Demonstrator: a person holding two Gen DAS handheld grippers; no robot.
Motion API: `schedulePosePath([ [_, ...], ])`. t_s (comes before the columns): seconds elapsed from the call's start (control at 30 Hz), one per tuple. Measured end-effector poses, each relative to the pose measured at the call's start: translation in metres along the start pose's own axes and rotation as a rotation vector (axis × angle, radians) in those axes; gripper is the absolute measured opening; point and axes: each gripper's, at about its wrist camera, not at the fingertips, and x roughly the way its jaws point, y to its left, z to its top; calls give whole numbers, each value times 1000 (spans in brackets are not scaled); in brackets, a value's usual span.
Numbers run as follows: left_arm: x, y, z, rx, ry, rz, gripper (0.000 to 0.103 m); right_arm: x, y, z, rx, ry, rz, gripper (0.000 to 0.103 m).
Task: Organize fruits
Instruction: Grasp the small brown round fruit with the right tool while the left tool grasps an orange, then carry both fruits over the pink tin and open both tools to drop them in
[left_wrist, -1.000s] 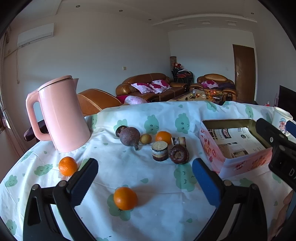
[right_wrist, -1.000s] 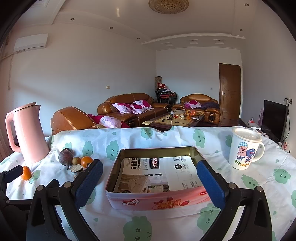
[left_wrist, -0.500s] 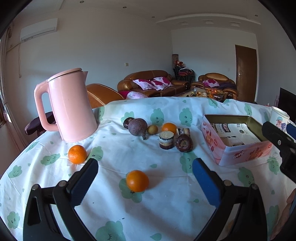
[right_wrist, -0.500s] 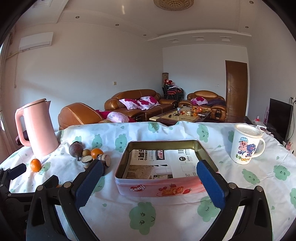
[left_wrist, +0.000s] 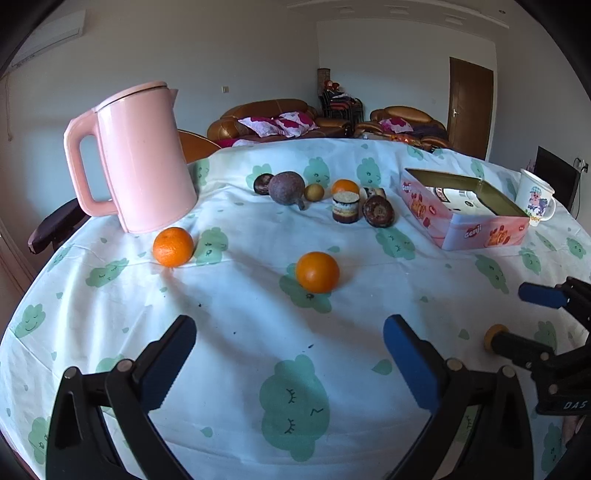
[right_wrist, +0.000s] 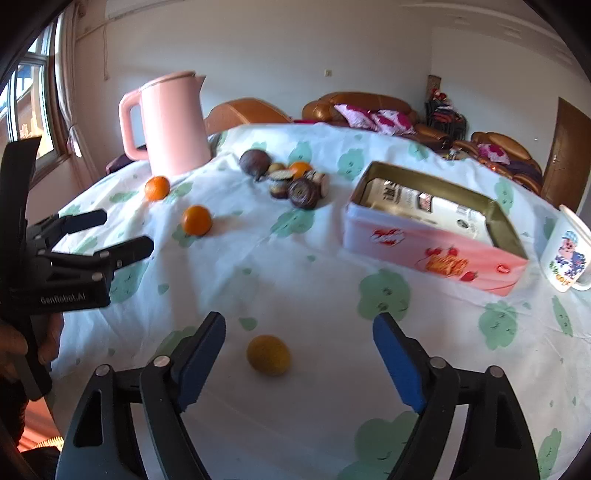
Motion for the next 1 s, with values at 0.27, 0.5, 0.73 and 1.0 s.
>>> schedulePosePath([
  [0.27, 31, -13, 30, 34, 49, -20, 96, 20, 6, -2, -27, 121, 31, 33],
  [0.5, 87, -19, 37, 24, 196, 1, 56, 15, -26, 5, 77, 88, 29, 29],
  [0.73, 88, -12, 42, -21, 170, -45, 39, -1, -58, 33, 151, -27, 22, 29],
  [1.0, 69, -37, 75, -23, 13, -123, 39, -3, -110, 76, 214, -229, -157, 29],
])
